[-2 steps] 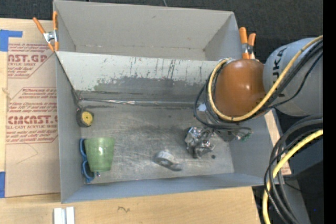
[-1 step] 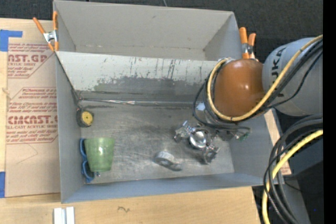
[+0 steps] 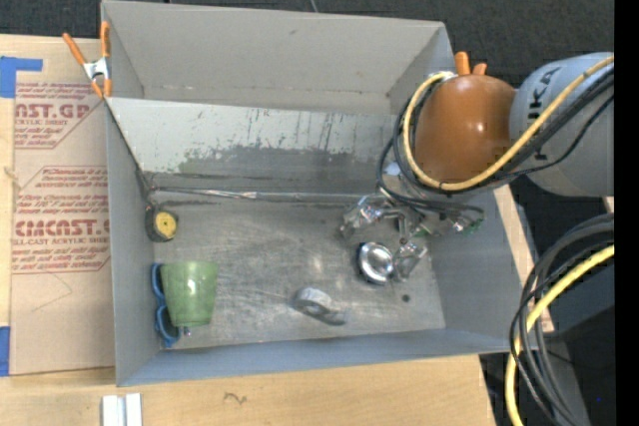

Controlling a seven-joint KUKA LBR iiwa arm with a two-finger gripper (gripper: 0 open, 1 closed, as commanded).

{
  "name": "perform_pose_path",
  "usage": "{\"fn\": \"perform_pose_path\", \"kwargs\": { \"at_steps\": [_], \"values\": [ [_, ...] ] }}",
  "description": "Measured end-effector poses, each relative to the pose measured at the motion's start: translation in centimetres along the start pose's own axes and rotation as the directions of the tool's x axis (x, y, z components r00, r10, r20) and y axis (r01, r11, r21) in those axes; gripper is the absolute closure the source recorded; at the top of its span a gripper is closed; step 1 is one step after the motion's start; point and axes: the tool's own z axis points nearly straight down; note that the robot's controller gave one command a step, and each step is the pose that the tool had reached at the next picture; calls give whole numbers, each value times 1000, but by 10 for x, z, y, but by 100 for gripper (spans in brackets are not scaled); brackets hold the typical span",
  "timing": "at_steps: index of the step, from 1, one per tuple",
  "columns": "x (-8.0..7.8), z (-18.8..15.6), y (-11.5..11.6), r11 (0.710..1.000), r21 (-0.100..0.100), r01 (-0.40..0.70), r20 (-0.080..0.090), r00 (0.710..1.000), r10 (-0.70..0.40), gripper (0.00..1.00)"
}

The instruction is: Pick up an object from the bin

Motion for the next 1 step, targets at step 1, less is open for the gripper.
{"fn": "perform_pose_path", "kwargs": {
  "at_steps": [1],
  "values": [
    [23, 13, 16, 963, -6, 269, -3, 963, -269, 0]
  ]
}}
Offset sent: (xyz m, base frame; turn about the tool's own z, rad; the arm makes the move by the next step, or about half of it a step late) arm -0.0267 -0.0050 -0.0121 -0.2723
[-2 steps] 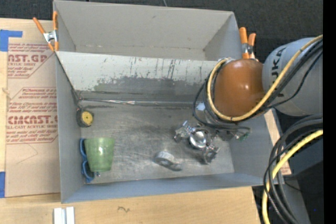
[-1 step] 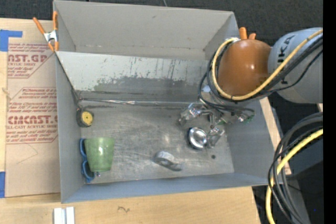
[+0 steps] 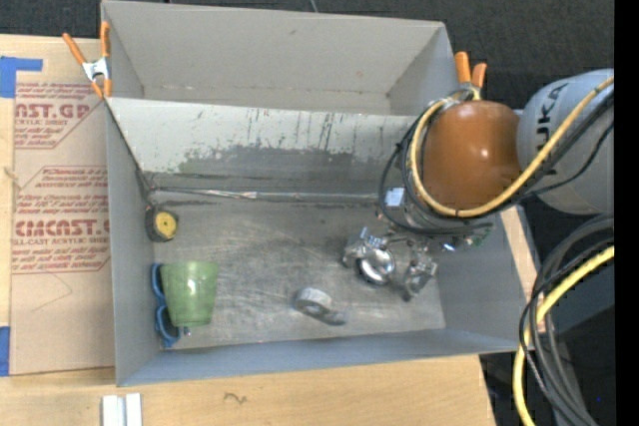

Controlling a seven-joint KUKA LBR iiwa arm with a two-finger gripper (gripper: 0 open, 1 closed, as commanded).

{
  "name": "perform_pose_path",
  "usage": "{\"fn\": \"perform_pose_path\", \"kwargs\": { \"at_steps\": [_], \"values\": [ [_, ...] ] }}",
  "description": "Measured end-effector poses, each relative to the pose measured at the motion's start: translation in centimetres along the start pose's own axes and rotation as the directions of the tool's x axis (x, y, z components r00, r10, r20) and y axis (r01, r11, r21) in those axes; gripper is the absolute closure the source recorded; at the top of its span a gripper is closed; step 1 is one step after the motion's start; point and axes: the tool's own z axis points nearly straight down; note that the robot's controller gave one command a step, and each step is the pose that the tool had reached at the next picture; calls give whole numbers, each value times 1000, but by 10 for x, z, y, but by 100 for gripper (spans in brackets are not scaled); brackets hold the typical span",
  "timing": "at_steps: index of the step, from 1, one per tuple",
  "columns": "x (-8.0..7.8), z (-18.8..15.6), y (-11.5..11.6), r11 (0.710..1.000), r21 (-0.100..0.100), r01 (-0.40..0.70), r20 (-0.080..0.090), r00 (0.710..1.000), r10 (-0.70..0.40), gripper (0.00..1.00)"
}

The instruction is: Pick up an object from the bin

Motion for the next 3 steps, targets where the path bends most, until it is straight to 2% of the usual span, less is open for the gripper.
{"fn": "perform_pose_path", "kwargs": {
  "at_steps": [1, 2, 3],
  "values": [
    [-38, 2, -11, 987, 2, 160, 4, 987, -160, 0],
    [-33, 2, -14, 920, 2, 392, 1, 920, -392, 0],
    [-33, 2, -14, 920, 2, 391, 2, 920, -391, 100]
  ]
}}
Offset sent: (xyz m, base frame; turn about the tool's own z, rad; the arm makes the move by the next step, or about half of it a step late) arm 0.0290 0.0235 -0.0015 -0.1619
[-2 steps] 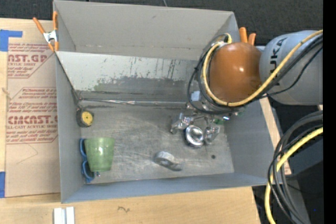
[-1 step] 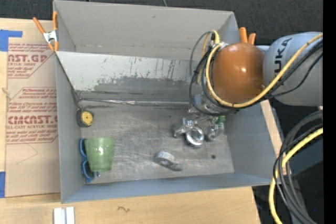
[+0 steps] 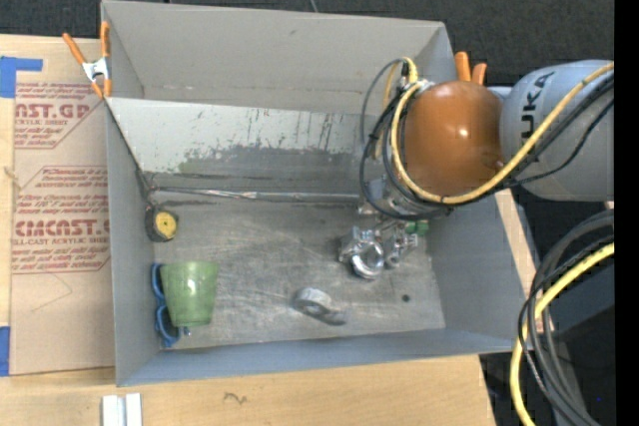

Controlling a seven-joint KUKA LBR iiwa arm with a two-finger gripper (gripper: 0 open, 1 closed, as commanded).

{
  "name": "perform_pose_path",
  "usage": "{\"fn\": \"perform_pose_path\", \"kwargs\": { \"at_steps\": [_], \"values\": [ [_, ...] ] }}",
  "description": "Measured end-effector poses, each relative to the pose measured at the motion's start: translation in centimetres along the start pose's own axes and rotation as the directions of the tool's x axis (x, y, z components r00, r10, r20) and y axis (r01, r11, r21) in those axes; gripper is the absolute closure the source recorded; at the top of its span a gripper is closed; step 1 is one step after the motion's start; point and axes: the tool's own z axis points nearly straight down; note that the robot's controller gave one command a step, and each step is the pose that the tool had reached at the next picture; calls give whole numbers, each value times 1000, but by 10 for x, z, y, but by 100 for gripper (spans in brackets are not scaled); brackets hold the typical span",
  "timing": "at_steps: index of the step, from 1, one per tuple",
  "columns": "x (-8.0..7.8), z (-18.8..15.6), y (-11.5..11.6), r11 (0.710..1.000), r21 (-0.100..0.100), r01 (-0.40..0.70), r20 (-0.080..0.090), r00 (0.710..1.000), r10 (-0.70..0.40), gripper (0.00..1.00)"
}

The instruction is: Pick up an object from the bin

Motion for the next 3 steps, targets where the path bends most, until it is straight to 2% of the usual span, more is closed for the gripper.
{"fn": "perform_pose_path", "kwargs": {
  "at_steps": [1, 2, 3],
  "values": [
    [2, -146, 16, 973, 5, 230, -2, 973, -230, 100],
    [38, -54, 41, 909, -9, 416, 2, 909, -416, 100],
    [18, -148, 38, 898, 6, 439, -3, 898, -439, 100]
  ]
}}
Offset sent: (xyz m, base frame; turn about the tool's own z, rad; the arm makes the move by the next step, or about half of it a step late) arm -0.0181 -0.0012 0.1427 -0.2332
